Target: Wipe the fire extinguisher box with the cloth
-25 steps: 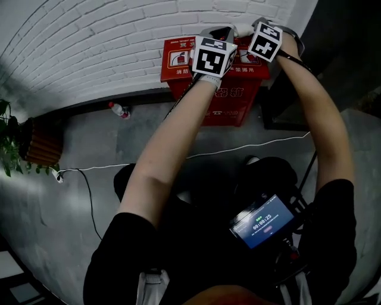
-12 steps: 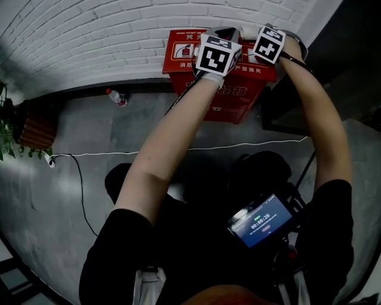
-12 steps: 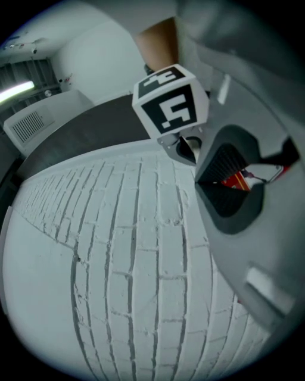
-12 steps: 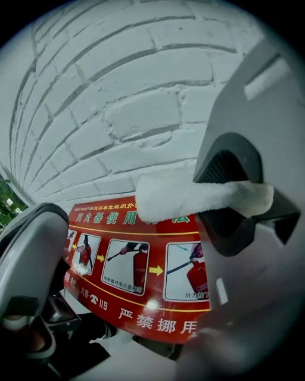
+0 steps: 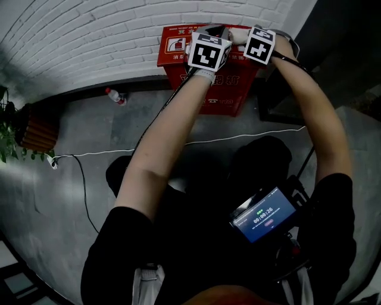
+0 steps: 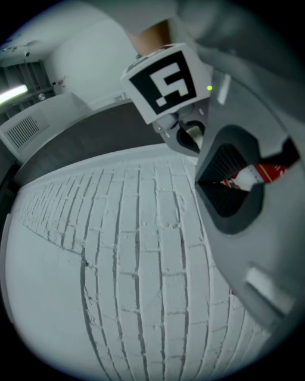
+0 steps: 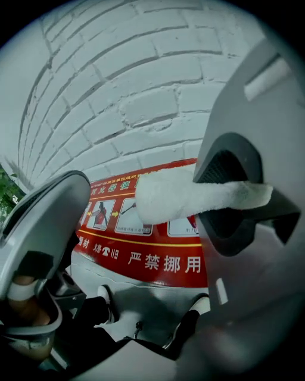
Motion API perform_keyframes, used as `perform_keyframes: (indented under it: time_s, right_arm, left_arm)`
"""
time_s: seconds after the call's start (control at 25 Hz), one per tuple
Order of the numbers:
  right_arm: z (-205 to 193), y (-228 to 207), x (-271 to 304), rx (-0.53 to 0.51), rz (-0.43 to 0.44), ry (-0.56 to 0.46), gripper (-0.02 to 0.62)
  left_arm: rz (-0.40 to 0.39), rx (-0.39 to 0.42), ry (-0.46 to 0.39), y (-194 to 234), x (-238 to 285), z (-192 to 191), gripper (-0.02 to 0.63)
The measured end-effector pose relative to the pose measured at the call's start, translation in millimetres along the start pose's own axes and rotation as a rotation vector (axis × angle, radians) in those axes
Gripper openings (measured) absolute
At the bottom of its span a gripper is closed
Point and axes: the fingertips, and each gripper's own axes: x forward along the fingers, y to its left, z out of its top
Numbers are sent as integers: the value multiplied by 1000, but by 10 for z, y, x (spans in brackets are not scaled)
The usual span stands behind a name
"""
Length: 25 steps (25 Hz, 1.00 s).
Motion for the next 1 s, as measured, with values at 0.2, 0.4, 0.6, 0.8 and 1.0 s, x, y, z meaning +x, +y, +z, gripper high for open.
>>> perform_keyframes:
  time_s: [0.2, 0.4, 0.6, 0.8, 1.0]
  right_arm:
    - [-4, 262, -209, -7, 5, -16, 83]
    - [2, 524, -399, -17, 14, -32, 83]
    - [-13, 720, -576, -17, 13, -39, 83]
    - [-10, 948, -704, -30, 14, -69, 83]
    - [58, 982, -937, 63, -11, -161, 83]
  left_arm:
    - [-20, -26, -12, -227, -173, -191, 0]
    - [-42, -35, -19, -452, -306, -392, 0]
    - [-36, -11, -46, -546, -534, -403, 0]
    - [-11, 33, -52, -565, -783, -572, 0]
    - [-4, 21, -70, -523, -994, -548, 0]
